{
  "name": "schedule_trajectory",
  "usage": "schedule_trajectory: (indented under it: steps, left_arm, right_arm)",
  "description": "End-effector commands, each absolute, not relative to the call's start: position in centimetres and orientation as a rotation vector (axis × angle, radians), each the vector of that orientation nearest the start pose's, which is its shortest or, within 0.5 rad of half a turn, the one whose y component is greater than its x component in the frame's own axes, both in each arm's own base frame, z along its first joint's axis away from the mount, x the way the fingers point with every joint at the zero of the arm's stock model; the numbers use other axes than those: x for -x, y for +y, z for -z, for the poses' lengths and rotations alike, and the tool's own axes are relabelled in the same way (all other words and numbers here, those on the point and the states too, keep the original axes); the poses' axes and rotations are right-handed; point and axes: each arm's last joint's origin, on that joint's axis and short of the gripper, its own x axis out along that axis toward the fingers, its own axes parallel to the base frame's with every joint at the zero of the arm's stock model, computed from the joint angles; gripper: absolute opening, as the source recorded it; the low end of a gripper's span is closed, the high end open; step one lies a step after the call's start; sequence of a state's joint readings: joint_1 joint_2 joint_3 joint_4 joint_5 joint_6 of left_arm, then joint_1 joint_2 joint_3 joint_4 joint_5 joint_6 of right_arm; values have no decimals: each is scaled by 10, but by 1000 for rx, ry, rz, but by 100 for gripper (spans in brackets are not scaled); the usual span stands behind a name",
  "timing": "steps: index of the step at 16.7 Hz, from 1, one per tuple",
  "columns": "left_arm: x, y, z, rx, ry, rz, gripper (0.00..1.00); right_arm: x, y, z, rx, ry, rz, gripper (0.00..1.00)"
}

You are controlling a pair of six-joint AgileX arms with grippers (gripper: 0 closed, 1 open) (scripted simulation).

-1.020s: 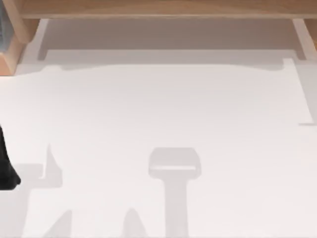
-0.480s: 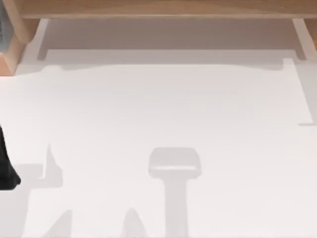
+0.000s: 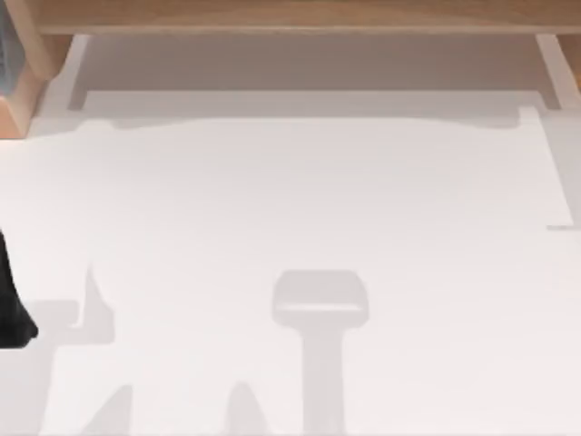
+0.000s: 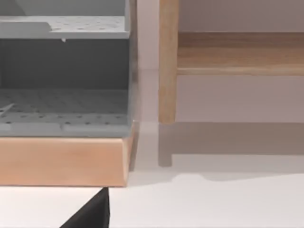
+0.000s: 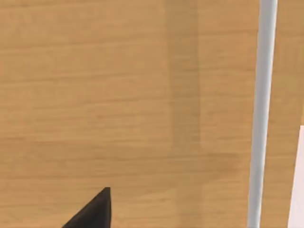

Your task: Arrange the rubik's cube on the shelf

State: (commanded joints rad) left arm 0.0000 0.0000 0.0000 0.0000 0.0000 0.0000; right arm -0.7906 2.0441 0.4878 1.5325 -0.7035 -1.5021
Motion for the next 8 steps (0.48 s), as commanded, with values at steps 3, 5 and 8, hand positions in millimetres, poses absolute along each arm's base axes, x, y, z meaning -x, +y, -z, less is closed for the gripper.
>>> schedule_trajectory:
  steps: [3,5,8]
  left_arm:
    - [-106,-1,-160,0,0,0,100]
    - [-106,-1,-160,0,0,0,100]
    - [-106,-1,-160,0,0,0,100]
  right_arm:
    - [-234,-235,-87,1336,208,129,100]
    - [-241,-271,-94,1198,298,250,100]
    - [-254,-332,-128,972,363,496,100]
